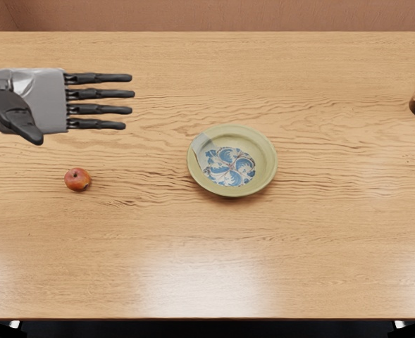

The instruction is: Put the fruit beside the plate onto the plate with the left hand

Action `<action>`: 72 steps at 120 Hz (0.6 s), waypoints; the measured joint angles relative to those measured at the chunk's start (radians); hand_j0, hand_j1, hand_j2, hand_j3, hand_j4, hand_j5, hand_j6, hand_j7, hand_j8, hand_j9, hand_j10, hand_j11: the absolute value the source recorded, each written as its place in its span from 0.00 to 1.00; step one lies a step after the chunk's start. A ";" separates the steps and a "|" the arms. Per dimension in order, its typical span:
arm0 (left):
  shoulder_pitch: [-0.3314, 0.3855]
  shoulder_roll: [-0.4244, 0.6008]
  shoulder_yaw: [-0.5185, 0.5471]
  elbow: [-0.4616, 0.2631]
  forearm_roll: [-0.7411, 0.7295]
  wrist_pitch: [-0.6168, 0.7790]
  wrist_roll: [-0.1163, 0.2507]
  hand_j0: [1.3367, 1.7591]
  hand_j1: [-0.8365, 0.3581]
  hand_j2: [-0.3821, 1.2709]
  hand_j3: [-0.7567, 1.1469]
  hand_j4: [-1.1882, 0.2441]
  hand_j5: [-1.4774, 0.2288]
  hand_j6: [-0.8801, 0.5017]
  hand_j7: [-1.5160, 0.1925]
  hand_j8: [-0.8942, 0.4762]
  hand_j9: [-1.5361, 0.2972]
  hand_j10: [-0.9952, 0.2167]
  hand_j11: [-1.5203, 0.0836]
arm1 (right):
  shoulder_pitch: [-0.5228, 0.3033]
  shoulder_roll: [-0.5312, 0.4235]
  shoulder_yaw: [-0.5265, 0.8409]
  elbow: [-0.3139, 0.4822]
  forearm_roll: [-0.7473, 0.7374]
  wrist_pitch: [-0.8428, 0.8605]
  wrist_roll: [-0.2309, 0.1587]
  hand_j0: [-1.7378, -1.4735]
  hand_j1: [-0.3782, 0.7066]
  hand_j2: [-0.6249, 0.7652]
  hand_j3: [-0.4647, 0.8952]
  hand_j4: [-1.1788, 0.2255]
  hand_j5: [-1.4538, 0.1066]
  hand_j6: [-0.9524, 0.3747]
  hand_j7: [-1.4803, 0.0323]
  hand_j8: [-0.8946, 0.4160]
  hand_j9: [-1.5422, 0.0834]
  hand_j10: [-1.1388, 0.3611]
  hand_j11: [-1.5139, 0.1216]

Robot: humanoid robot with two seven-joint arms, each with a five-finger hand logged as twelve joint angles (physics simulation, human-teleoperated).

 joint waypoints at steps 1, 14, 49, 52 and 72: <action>0.000 0.000 0.000 -0.001 -0.001 0.000 0.000 0.76 0.98 0.23 0.40 0.82 0.86 0.63 0.88 0.65 0.83 0.81 0.94 | 0.000 0.000 0.000 0.000 0.000 0.000 0.000 0.30 0.03 0.45 0.34 0.84 0.93 0.72 0.98 0.68 0.95 0.76 0.93; -0.001 0.000 0.000 -0.009 -0.006 0.000 0.000 0.76 0.98 0.23 0.40 0.82 0.86 0.63 0.88 0.65 0.83 0.81 0.94 | 0.000 0.000 -0.001 0.002 -0.003 0.000 0.000 0.30 0.03 0.45 0.34 0.84 0.93 0.72 0.98 0.68 0.95 0.76 0.93; -0.044 0.005 -0.031 -0.030 0.086 0.000 0.000 0.76 0.98 0.23 0.40 0.82 0.86 0.63 0.88 0.65 0.83 0.81 0.94 | 0.000 0.000 -0.001 0.009 -0.004 0.000 0.000 0.30 0.03 0.45 0.34 0.84 0.93 0.72 0.98 0.68 0.95 0.76 0.93; -0.043 -0.007 -0.047 -0.038 0.136 0.000 0.000 0.76 0.98 0.23 0.40 0.82 0.86 0.63 0.88 0.65 0.83 0.81 0.94 | 0.000 0.000 -0.001 0.009 -0.004 0.000 0.000 0.30 0.03 0.45 0.34 0.84 0.93 0.72 0.98 0.68 0.95 0.76 0.93; -0.035 -0.093 -0.121 -0.114 0.594 0.163 0.000 0.76 0.97 0.23 0.40 0.82 0.85 0.63 0.87 0.64 0.83 0.81 0.93 | 0.001 0.000 -0.002 0.009 -0.005 0.000 0.000 0.30 0.03 0.45 0.34 0.84 0.93 0.72 0.98 0.68 0.95 0.76 0.93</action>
